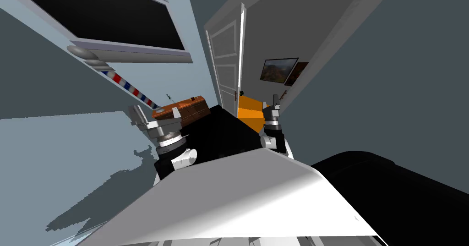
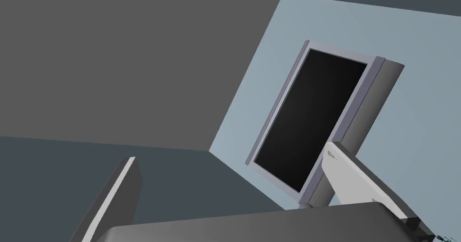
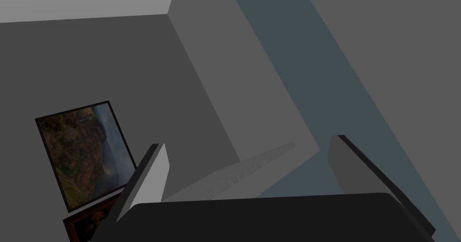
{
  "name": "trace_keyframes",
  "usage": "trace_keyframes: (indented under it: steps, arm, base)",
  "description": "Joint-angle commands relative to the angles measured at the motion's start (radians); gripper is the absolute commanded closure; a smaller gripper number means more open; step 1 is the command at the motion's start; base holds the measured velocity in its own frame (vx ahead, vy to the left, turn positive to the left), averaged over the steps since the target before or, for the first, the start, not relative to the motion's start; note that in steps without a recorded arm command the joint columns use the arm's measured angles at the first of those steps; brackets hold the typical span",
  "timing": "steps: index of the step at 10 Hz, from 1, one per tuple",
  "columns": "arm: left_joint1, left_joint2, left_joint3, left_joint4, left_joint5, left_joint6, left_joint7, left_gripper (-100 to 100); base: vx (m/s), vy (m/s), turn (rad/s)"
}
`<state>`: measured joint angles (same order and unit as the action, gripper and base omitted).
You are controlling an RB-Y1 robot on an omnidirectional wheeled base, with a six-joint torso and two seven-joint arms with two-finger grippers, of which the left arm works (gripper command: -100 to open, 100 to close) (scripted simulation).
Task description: Push the door open
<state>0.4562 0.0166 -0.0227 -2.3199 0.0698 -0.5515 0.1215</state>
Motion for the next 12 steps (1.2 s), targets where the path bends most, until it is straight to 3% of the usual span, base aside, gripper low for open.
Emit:
trace_keyframes:
  steps: [1,12]
  arm:
    - [-0.012,0.01,-0.006,0.034,0.004,-0.005,0.028,-100]
    - [-0.087,0.05,-0.041,0.236,0.028,-0.034,0.194,-100]
  base:
    - [0.158,0.033,-0.104]
    - [0.104,0.016,-0.096]
